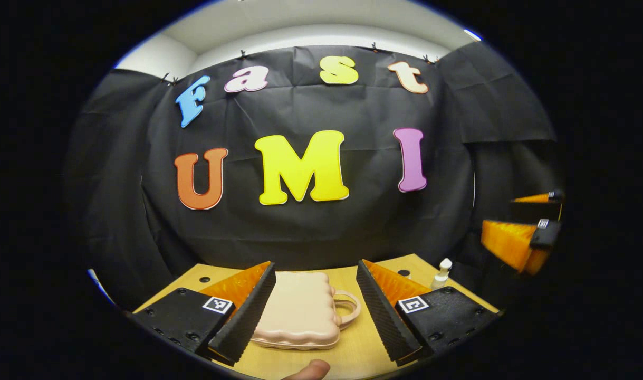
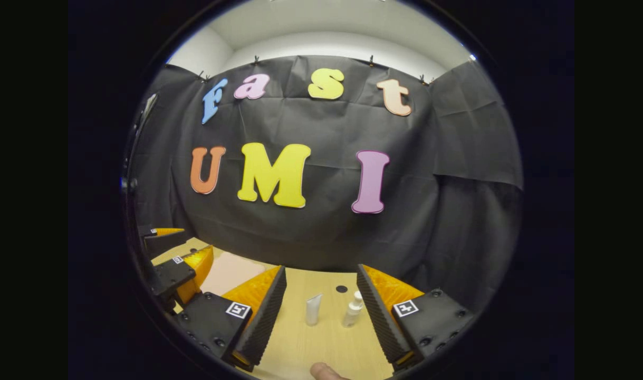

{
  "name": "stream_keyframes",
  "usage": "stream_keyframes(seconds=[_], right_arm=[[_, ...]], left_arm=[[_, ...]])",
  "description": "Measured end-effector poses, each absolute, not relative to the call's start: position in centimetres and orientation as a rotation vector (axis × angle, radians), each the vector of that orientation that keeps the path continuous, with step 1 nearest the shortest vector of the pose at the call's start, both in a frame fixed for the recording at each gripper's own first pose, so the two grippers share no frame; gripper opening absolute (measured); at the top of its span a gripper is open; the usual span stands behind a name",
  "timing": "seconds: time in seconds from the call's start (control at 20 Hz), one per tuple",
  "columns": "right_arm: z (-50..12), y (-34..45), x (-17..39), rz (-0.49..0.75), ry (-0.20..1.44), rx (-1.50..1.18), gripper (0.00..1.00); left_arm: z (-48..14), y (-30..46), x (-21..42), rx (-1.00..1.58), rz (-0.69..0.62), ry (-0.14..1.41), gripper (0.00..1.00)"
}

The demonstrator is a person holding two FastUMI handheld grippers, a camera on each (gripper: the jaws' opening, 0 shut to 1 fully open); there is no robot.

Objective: First open the suitcase, pack the skin care products into it, and then close the suitcase.

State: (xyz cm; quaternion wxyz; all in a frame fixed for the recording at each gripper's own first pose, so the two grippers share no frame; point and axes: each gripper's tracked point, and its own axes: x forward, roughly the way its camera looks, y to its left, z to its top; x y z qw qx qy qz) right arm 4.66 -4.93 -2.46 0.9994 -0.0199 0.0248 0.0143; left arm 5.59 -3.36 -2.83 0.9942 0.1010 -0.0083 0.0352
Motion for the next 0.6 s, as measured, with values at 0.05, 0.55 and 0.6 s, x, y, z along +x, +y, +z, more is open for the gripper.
stream_keyframes(seconds=[0.05, 0.55, 0.6], right_arm=[[-2.9, -5.9, 4.8, 0.013, 0.059, -0.042, 0.8], [-9.5, -20.4, 5.6, -0.167, 0.163, -0.032, 0.8], [-10.1, -21.4, 5.9, -0.169, 0.173, -0.022, 0.79]], left_arm=[[-3.9, -3.2, 6.2, 0.252, 0.076, -0.008, 0.98], [-14.0, -4.9, 12.5, 0.78, 0.081, 0.076, 0.98], [-14.8, -5.4, 13.3, 0.852, 0.069, 0.083, 0.98]])
